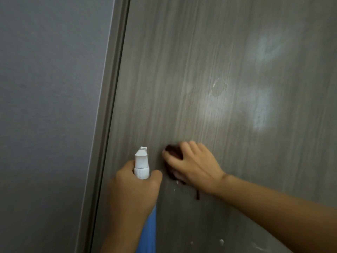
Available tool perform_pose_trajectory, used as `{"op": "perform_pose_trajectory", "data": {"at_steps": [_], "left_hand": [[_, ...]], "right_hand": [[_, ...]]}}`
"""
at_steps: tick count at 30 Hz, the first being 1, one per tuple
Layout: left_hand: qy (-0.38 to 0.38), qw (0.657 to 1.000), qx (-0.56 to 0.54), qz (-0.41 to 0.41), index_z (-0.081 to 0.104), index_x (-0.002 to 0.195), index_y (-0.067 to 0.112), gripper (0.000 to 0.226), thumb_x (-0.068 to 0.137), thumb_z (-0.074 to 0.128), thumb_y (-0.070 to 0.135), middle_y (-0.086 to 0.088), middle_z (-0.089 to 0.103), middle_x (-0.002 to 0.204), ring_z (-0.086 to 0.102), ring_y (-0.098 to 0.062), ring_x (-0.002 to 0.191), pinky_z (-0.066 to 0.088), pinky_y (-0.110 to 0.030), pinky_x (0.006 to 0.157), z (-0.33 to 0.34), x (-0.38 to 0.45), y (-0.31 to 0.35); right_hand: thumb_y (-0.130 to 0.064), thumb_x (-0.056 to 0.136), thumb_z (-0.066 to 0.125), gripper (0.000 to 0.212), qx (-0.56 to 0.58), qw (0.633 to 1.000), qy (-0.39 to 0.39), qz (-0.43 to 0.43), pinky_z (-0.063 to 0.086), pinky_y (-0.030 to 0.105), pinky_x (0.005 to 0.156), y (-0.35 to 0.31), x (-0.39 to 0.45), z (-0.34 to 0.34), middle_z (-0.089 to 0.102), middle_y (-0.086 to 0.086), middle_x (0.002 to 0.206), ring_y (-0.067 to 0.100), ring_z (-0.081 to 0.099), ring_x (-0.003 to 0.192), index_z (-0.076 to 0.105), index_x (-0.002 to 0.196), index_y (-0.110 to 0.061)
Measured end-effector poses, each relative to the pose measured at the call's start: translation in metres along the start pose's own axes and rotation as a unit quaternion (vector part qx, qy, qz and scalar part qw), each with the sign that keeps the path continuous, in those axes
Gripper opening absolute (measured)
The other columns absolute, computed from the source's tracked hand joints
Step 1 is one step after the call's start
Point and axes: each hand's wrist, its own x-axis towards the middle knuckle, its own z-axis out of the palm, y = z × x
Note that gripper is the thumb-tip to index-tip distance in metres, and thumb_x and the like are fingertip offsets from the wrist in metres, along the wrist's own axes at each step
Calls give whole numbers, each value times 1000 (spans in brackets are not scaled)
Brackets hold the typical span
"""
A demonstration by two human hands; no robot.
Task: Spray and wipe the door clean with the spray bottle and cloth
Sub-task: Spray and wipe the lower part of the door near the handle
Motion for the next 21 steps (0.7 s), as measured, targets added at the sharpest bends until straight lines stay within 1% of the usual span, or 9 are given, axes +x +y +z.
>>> {"op": "perform_pose_trajectory", "data": {"at_steps": [2,5,7,11,14,16,18,19,21], "left_hand": [[-3,1000,6,4,47,59,19,34,72,78,24,11,59,56,54,-2,48,32,-25,44,1,0,-2],[-18,999,10,28,47,60,20,32,72,76,22,13,59,57,55,-2,50,29,-18,41,4,0,-6],[-26,999,12,29,48,62,19,31,74,76,21,11,59,58,55,-6,49,31,-21,42,7,-2,-7],[-17,1000,5,26,50,62,18,29,73,76,23,12,60,60,57,-7,52,32,-25,45,11,-2,-11],[-7,1000,-3,21,49,61,18,31,72,78,24,6,56,51,52,-13,45,32,-26,47,10,-1,-14],[-2,1000,-1,31,48,60,19,33,71,78,24,4,51,48,51,-11,45,32,-26,47,8,-1,-13],[-7,999,-1,40,47,60,21,33,70,77,26,6,54,50,55,-8,50,32,-25,46,7,-1,-13],[-10,999,1,39,47,60,21,32,70,77,28,10,58,55,57,-5,53,31,-25,46,7,-2,-12],[-12,999,10,33,49,61,20,32,71,78,29,19,61,62,59,-1,58,30,-25,46,9,-2,-12]], "right_hand": [[-37,84,71,50,-16,998,19,53,40,39,62,27,26,-10,55,17,94,34,53,77,65,130,-21],[-33,90,61,44,-29,984,41,170,42,43,65,55,57,-22,53,20,103,37,51,82,61,131,-18],[-27,92,59,43,-30,978,48,203,41,43,65,52,63,-20,53,20,106,36,49,83,58,134,-17],[-20,88,60,50,-13,985,56,160,39,41,65,23,39,-4,56,21,112,35,48,80,59,138,-18],[-18,91,65,47,-3,997,55,60,39,40,65,-7,0,10,62,20,112,33,52,79,60,138,-21],[-15,96,63,41,-2,999,47,-7,41,40,64,-23,-25,13,67,18,110,31,55,76,60,136,-24],[-14,97,60,36,3,998,30,-48,42,39,62,-29,-37,12,68,16,106,29,55,73,60,132,-26],[-16,96,63,36,7,999,22,-49,41,38,62,-26,-36,10,67,15,105,29,55,73,61,131,-25],[-23,91,72,44,17,1000,23,2,42,39,62,-11,-20,3,65,16,106,31,54,74,64,134,-22]]}}
